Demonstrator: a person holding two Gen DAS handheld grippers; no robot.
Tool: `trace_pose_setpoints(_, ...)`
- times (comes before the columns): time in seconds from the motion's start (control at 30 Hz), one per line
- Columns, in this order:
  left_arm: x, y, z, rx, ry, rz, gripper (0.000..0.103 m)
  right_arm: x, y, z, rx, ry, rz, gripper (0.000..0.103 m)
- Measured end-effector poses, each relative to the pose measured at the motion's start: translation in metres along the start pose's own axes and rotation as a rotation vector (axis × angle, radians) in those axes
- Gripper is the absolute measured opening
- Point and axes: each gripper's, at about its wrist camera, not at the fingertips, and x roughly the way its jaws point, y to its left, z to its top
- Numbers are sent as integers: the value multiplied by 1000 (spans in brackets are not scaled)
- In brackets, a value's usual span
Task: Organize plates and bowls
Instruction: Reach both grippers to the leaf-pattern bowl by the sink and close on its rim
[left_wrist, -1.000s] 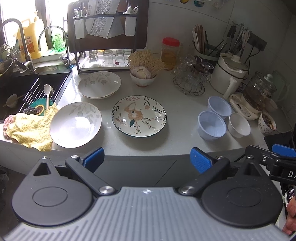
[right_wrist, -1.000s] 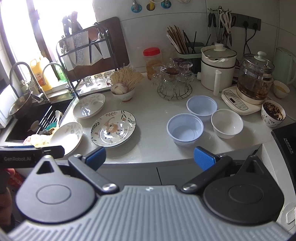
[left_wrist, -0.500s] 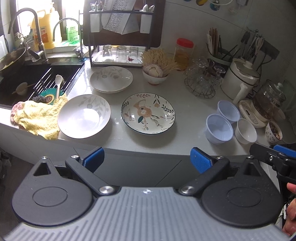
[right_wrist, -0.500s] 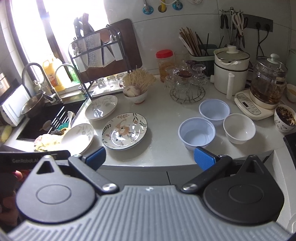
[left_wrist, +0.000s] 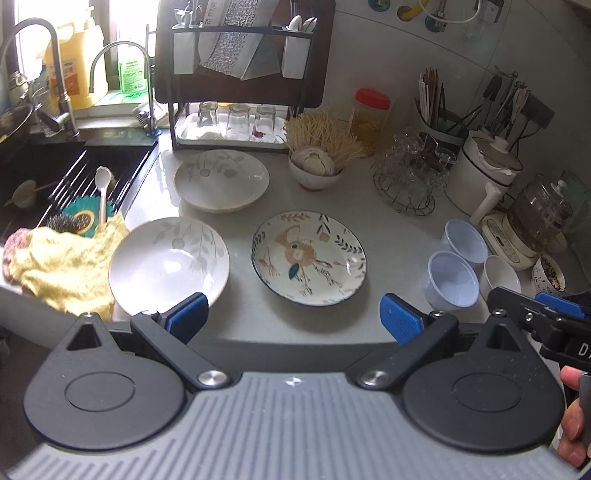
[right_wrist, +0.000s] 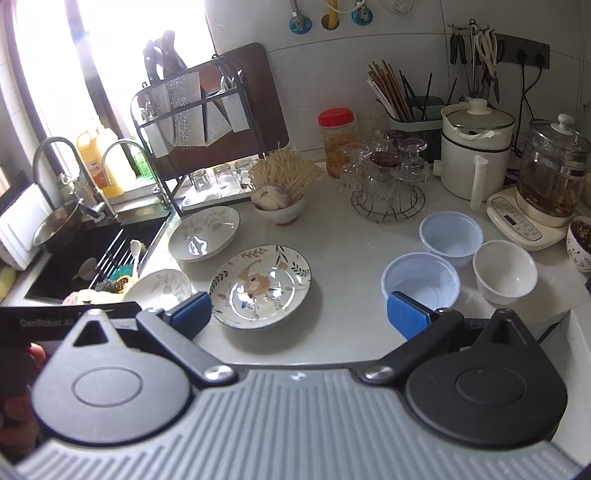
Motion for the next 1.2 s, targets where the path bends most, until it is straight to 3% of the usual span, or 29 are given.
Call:
trace_pose_setpoints(0.27,38,56,47,85,9,-62,101,38,52,17,25,-20,-70,103)
trace_pose_setpoints(0.6,86,118,90,176,71,-118,101,83,106,10,138,3,-143,103)
trace_pose_setpoints(0.77,105,158,102,164,95,-140,101,102,127,5,175,40,-135,103)
trace_pose_setpoints(1.0,137,202,109,222,132,-142,101,130,152,0,205,66,-115,103)
trace_pose_setpoints(1.2,167,238,107,177,198,-155,100,165,162,-12,253,159,-88,100)
